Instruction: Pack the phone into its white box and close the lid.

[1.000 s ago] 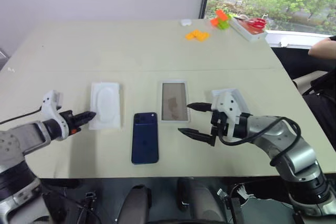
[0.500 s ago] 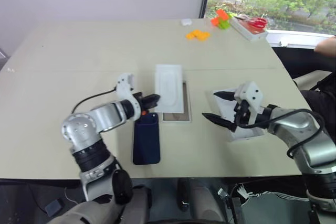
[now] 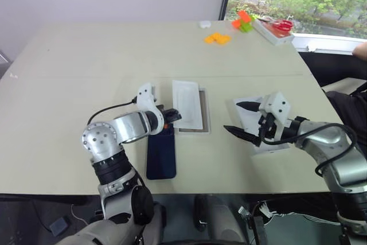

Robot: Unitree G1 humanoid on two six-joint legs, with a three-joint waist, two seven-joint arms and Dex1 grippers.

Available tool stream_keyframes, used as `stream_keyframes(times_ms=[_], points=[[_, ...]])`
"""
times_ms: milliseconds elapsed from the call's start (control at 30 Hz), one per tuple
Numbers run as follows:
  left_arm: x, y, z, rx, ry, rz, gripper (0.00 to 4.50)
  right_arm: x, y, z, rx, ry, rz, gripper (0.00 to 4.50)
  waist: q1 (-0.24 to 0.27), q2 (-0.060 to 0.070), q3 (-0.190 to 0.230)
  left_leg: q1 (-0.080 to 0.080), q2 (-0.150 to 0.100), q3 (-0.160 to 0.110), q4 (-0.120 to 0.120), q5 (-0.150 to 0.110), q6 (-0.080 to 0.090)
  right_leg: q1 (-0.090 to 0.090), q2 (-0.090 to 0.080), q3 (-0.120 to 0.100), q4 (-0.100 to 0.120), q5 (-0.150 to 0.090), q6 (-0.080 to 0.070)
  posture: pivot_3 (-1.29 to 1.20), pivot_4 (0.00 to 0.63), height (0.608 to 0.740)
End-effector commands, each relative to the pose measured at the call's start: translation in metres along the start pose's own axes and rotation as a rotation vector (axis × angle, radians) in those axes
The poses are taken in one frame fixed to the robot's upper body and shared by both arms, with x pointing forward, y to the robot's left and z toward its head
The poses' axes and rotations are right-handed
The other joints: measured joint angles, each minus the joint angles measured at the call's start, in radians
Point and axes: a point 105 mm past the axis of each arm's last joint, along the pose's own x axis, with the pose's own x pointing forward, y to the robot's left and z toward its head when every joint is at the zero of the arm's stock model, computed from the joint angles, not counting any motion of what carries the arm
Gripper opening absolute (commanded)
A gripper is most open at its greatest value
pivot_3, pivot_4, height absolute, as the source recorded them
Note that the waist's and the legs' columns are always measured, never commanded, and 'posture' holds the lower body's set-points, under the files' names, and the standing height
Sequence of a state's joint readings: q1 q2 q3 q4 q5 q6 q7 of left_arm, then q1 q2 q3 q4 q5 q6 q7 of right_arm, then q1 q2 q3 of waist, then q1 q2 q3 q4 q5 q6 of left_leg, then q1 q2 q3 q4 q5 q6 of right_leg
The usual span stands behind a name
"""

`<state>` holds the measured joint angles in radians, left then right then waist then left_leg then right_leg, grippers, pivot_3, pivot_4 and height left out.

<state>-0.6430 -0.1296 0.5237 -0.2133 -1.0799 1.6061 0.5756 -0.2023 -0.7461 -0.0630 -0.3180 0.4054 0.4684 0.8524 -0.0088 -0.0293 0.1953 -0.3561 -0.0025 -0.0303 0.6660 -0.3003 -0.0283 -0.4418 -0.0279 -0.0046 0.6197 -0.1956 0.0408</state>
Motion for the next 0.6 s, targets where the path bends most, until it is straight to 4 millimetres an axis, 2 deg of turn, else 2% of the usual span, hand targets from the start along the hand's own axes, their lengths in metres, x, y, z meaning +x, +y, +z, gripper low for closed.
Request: stream_keyframes(times_ms=[33,600], points=[[0.0009,-0.0150,0.0018,0.045,0.009,-0.038,0.03,-0.0029,-0.0006,0.0055,-0.026,-0.027,-0.003,4.50,0.000,0.000,0.000,0.000,0.000,0.000,0.000,0.000,0.000,0.000,0.000,0.000,-0.001,0.000,0.000,0.00,0.150,0.727],[0.0054,-0.0197,-0.0027,0.050,0.059,-0.053,0.03,-0.0009,0.0049,0.0048,-0.024,-0.034,0.010,4.50,0.000,0.000,0.000,0.000,0.000,0.000,0.000,0.000,0.000,0.000,0.000,0.000,-0.001,0.000,0.001,0.00,0.150,0.727]])
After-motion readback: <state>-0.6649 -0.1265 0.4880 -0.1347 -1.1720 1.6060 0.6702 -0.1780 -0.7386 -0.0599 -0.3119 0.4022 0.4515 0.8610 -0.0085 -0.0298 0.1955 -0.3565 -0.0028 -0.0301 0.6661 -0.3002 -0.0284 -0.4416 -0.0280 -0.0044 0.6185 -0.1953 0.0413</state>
